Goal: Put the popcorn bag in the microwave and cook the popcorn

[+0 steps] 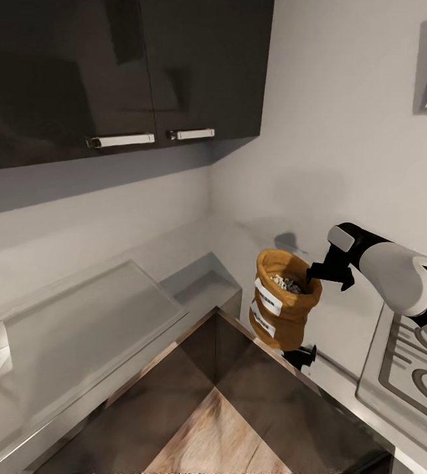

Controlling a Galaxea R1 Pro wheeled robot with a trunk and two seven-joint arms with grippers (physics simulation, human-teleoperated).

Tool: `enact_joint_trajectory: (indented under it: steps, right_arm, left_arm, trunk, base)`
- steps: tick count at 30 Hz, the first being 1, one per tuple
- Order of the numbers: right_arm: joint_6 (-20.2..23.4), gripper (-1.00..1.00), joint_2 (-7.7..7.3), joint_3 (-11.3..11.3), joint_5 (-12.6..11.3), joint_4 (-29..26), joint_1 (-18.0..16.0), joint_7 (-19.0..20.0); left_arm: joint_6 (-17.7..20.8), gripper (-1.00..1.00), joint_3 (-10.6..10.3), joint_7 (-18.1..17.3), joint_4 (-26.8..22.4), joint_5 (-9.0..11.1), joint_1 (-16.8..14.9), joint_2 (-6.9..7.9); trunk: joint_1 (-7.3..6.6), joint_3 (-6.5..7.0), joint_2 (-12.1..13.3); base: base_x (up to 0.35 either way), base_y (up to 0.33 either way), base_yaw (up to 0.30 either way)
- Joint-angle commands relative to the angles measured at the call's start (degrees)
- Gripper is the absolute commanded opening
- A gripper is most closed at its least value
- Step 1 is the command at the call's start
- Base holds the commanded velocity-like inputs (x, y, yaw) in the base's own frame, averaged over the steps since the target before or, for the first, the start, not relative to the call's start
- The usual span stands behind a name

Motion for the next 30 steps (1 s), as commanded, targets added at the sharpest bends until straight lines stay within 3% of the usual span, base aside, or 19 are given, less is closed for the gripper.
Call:
enact_joint_trajectory:
  steps: [1, 30]
  right_arm:
    - [-0.09, 1.0, -0.01, -0.11, -0.59, 0.16, -0.09, -0.6]
    - [-0.09, 1.0, -0.01, -0.11, -0.59, 0.18, -0.06, -0.6]
  left_arm:
    - [0.1, 1.0, 0.38, 0.0, -0.13, 0.01, 0.03, -0.01]
    - [0.13, 1.0, 0.38, 0.0, -0.13, 0.01, 0.03, -0.01]
  trunk:
    - [0.03, -0.2, -0.12]
    - [0.03, -2.89, -0.12]
  base:
    - [0.0, 0.0, 0.0]
    - [0.0, 0.0, 0.0]
